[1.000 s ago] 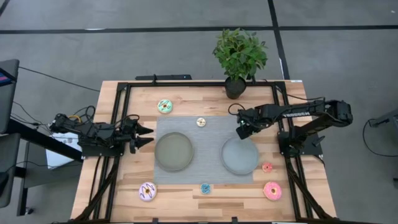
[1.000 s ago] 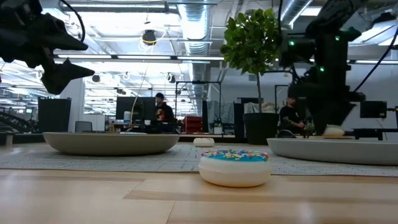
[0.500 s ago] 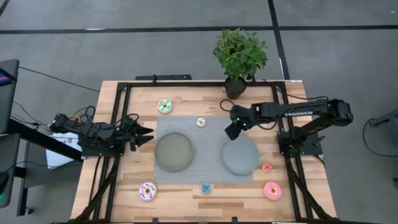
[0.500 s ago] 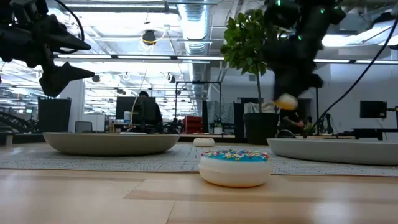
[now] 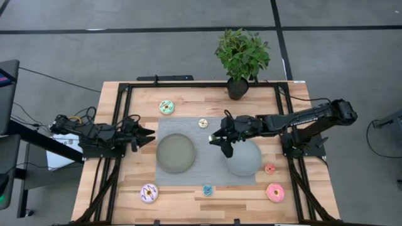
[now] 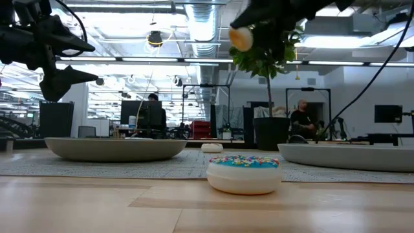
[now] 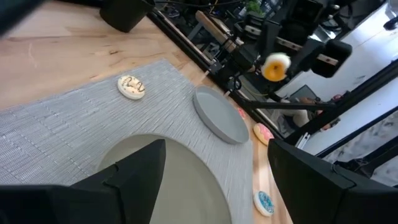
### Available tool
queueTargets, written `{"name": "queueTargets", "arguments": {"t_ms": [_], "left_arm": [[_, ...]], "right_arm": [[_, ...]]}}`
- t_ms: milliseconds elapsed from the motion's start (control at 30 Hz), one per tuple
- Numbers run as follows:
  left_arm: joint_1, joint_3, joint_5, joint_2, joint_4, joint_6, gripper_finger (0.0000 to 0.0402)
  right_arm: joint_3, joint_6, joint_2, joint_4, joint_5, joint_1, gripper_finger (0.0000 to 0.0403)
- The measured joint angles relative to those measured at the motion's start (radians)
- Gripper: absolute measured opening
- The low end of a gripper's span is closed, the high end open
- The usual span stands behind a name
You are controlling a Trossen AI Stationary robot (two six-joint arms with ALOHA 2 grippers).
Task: Pick & Place donuts
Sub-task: Put the small green donut on the dark gray plate
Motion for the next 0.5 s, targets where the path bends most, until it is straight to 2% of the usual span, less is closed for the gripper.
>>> {"name": "queueTargets", "arguments": {"t_ms": [367, 500], "left_arm": [[0.0, 0.0, 0.003, 0.0, 0.0, -0.212, 0.0277], [0.0, 0.0, 0.005, 0.008, 0.02, -0.328, 0.0277]], "right_arm": [[0.0, 0.0, 0.001, 0.133, 0.003, 0.025, 0.0166], [0.0, 0.006, 0.05, 0.205, 0.004, 0.029, 0.0166]]}}
